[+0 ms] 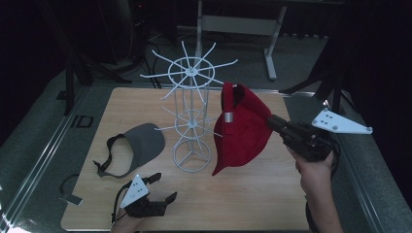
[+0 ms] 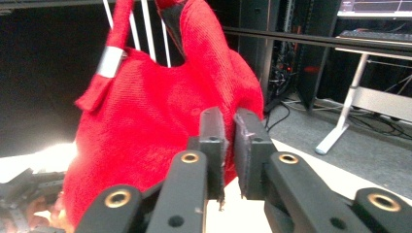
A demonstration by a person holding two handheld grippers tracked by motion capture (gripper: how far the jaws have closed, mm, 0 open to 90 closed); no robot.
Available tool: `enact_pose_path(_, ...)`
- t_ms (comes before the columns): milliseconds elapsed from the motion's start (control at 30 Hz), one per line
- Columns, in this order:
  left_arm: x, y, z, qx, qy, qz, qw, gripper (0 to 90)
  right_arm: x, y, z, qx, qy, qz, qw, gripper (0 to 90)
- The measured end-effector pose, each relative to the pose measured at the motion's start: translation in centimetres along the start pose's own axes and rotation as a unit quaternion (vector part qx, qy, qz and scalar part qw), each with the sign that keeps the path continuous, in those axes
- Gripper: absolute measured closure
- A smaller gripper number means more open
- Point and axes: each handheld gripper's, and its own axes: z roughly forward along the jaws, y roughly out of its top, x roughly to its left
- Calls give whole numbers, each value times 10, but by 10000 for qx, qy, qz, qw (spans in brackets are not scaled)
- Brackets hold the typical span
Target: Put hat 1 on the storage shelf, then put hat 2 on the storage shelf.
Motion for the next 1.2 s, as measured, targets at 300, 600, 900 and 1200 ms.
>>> enact_pose_path(300,2,-1,-4,12,81,29,10000,150,-1,-9,-16,-21,-11,-26,10000,629)
enact_pose_path(600,4,-6,-8,130,161,-37,9998,150,-12,-27,-34,88,-167,-5,9998,396)
enact_pose_path(900,10,-6,-16,378,358,-154,9985,150,-28,-70,-33,538,-436,219,9974,187)
enact_pose_path(1200,25,-10,-36,353,451,-318,9979,150,-41,-123,-24,1029,-647,415,9917,124)
